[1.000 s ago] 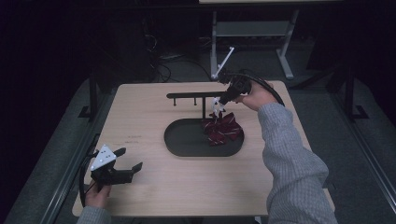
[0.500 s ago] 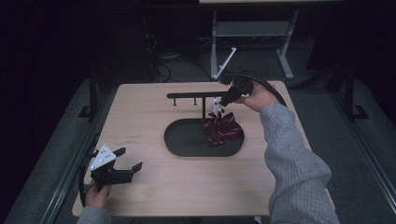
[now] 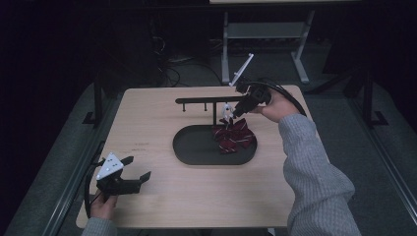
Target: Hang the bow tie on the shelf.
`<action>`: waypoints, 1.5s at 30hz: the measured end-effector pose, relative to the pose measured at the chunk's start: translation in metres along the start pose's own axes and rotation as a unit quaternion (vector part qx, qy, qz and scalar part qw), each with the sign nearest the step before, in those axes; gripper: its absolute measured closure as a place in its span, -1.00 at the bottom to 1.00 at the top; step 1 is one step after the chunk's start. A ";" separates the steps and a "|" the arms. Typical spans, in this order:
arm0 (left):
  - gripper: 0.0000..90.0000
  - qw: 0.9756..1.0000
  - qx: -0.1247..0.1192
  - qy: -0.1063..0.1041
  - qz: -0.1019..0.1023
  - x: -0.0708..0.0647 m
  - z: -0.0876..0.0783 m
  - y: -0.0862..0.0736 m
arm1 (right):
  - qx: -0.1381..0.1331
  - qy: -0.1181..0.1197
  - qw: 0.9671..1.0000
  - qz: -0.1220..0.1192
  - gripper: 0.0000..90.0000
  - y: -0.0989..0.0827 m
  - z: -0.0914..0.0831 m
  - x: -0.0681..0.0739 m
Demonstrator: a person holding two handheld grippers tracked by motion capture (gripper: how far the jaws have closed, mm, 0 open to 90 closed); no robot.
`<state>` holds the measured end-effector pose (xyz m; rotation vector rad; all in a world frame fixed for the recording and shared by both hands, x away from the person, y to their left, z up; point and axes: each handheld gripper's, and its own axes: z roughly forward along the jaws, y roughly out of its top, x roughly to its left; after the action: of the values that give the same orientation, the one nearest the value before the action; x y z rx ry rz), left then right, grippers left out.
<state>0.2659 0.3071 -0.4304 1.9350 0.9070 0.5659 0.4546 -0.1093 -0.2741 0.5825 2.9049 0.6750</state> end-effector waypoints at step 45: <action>-0.71 1.000 -0.002 0.002 -0.005 0.001 -0.001 0.000 | -0.013 0.023 1.000 0.002 0.15 -0.041 0.025 0.028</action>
<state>0.2656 0.3083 -0.4302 1.9251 0.9180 0.5654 0.4193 -0.1223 -0.3150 0.5786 2.9331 0.7340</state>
